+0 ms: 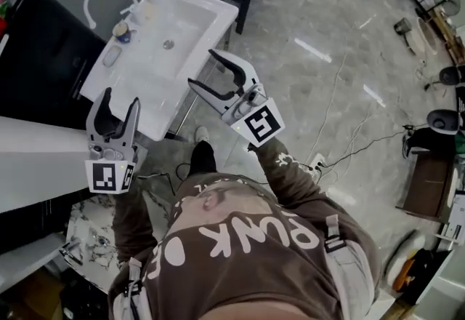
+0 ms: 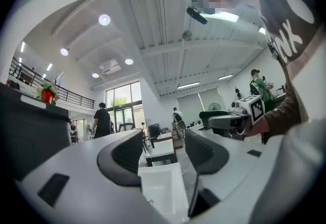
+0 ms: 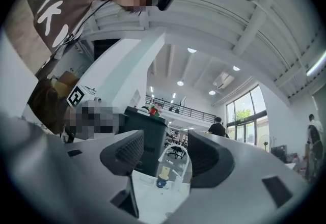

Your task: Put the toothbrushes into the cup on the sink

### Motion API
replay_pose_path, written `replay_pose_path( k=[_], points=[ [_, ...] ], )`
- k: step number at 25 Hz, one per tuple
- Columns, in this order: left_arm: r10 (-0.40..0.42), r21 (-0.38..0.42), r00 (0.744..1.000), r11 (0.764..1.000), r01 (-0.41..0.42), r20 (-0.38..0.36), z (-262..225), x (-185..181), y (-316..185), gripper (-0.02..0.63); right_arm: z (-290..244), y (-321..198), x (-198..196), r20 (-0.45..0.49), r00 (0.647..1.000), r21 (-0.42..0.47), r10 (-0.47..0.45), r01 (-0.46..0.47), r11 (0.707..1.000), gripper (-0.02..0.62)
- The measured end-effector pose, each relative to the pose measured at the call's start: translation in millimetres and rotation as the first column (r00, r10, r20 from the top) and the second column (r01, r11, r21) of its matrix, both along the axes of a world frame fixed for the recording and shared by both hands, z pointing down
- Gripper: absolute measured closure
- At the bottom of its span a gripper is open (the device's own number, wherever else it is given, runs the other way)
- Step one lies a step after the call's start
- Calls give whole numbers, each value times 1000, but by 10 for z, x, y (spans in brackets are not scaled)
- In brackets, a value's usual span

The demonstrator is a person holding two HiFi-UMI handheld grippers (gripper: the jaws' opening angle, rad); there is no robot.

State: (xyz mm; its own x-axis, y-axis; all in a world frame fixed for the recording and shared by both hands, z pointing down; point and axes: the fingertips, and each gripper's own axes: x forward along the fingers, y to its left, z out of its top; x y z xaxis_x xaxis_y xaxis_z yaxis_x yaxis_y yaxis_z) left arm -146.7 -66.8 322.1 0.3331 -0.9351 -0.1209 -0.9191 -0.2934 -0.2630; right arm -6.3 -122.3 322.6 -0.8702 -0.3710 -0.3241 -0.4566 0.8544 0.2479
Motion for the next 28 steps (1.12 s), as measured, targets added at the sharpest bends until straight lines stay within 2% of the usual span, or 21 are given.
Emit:
replay_pose_path(
  k=[4,9,10,13,14,17,21,26,28],
  points=[
    [7,-30,1000,1000,-7,12,33,647,1044,359,136,973,493,-36,999,-17,-14,13,1000,337],
    [5,-84,1000,996,-6,-6,86,1146,1869,359,200,1807,882,3,999,-86,-53,54,995,336],
    [4,-90,1000,996,-6,-13,97,1200,1959,359,243,1901,920,-19,998,-89,-58,56,994,334],
    [3,-112,999,994,-7,-35,122,1331,2163,359,543,2128,999,-224,972,-89,-71,52,995,333],
    [4,-123,999,992,-9,-38,128,1388,2243,359,578,2233,1029,-241,967,-97,-78,56,994,333],
    [11,-140,999,990,-17,-44,122,1567,2488,359,548,2557,1100,-190,976,-124,-106,83,989,333],
    [24,-111,999,993,-27,-31,67,1663,2663,359,460,2754,1083,-133,983,-117,-126,111,987,333],
    [18,-101,999,995,-20,-26,24,1576,2848,359,290,2968,999,-71,984,-103,-161,153,983,333],
    [13,-98,1000,995,-16,-28,25,1503,2889,359,292,3024,972,-80,983,-107,-165,156,982,335]
  ],
)
